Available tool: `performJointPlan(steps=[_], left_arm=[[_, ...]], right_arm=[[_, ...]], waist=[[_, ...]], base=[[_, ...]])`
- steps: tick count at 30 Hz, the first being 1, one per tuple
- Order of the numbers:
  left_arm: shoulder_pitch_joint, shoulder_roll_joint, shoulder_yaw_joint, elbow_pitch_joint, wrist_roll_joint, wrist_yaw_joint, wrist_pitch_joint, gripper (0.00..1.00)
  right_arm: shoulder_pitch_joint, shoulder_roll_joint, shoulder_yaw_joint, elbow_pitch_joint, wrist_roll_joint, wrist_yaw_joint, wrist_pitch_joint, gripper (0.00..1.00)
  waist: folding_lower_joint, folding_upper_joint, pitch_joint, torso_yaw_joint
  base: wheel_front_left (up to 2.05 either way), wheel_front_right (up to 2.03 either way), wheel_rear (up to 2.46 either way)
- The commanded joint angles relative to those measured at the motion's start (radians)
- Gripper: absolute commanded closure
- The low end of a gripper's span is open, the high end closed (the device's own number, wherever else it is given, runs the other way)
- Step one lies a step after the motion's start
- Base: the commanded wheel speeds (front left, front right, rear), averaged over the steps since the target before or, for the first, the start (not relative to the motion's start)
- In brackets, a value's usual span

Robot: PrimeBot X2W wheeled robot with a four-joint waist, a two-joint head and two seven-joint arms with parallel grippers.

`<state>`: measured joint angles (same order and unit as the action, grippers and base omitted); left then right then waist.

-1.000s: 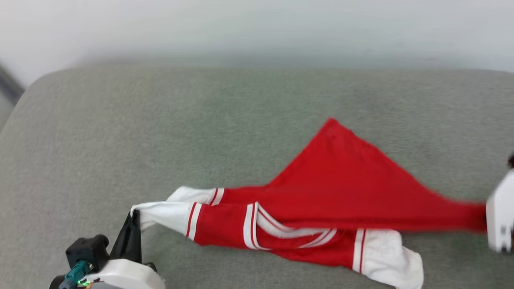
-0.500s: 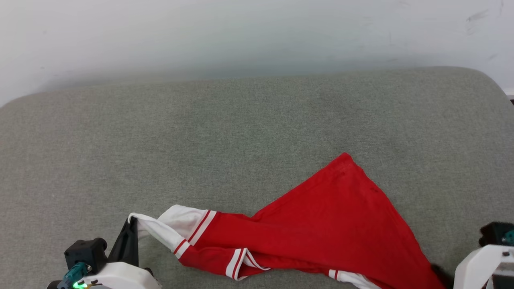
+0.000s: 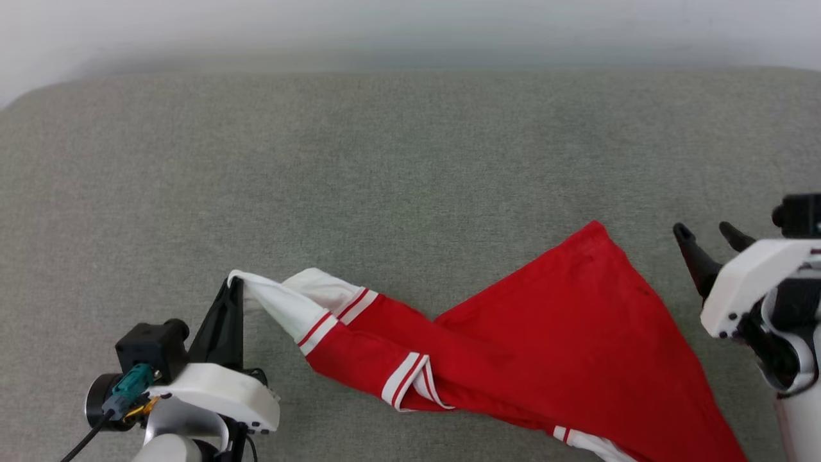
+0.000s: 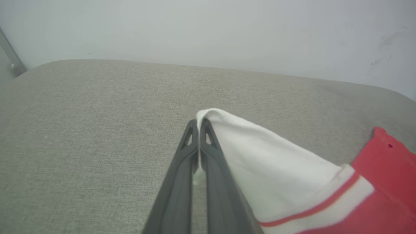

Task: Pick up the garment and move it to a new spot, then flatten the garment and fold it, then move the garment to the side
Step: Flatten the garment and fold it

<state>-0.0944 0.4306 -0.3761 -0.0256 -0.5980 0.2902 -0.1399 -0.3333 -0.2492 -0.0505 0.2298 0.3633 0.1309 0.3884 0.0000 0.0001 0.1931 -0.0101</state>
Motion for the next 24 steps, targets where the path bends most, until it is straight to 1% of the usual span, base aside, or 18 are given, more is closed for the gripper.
performJointPlan(steps=[1,4,6,9,12,15,18,19,20,21,24], left_arm=[[-0.018,-0.001,0.0,-0.002,0.006,-0.006,-0.006,1.0],[-0.051,-0.01,-0.013,-0.005,0.016,-0.016,-0.013,1.0],[-0.07,-0.015,-0.02,-0.003,0.019,-0.024,-0.015,1.0],[-0.097,-0.023,-0.03,0.001,0.024,-0.035,-0.025,1.0],[-0.12,-0.033,-0.038,0.009,0.025,-0.046,-0.033,1.0],[-0.136,-0.044,-0.047,0.022,0.025,-0.054,-0.041,1.0],[-0.144,-0.05,-0.051,0.036,0.023,-0.061,-0.048,1.0],[-0.145,-0.051,-0.053,0.041,0.022,-0.063,-0.049,1.0],[-0.147,-0.052,-0.054,0.046,0.021,-0.065,-0.051,1.0],[-0.149,-0.053,-0.054,0.05,0.019,-0.067,-0.052,1.0],[-0.148,-0.055,-0.055,0.063,0.015,-0.066,-0.055,1.0]], right_arm=[[-0.04,-0.014,0.023,0.013,0.008,0.0,0.033,0.0],[-0.129,-0.058,0.094,0.06,0.018,0.0,0.177,0.0],[-0.183,-0.071,0.133,0.092,0.021,0.0,0.29,0.0],[-0.244,-0.072,0.176,0.124,0.03,0.0,0.414,0.0],[-0.287,-0.066,0.214,0.153,0.031,0.0,0.484,0.0],[-0.304,-0.057,0.249,0.194,0.041,0.0,0.519,0.0],[-0.288,-0.05,0.293,0.256,0.058,0.0,0.548,0.0],[-0.283,-0.05,0.307,0.275,0.065,0.0,0.554,0.04],[-0.28,-0.048,0.317,0.294,0.07,0.0,0.564,0.6],[-0.274,-0.05,0.325,0.314,0.076,0.0,0.575,1.0],[-0.276,-0.051,0.343,0.349,0.09,0.0,0.59,1.0]], waist=[[0.0,-0.0001,0.032,0.026],[0.0,-0.0001,0.063,0.045],[0.0,-0.0001,0.081,0.057],[0.0,-0.0001,0.11,0.077],[0.0,-0.0001,0.136,0.093],[0.0,-0.0001,0.151,0.105],[0.0,-0.0001,0.158,0.112],[0.0,-0.0001,0.158,0.114],[0.0,-0.0001,0.158,0.115],[0.0,-0.0001,0.157,0.115],[0.0,-0.0001,0.145,0.113]], base=[[0.0,0.0,0.0],[0.0,0.0,0.0],[0.0,0.0,0.0],[0.0,0.0,0.0],[0.0,0.0,0.0],[0.0,0.0,0.0],[0.0,0.0,0.0],[0.0,0.0,0.0],[0.0,0.0,0.0],[0.0,0.0,0.0],[0.0,0.0,0.0]])
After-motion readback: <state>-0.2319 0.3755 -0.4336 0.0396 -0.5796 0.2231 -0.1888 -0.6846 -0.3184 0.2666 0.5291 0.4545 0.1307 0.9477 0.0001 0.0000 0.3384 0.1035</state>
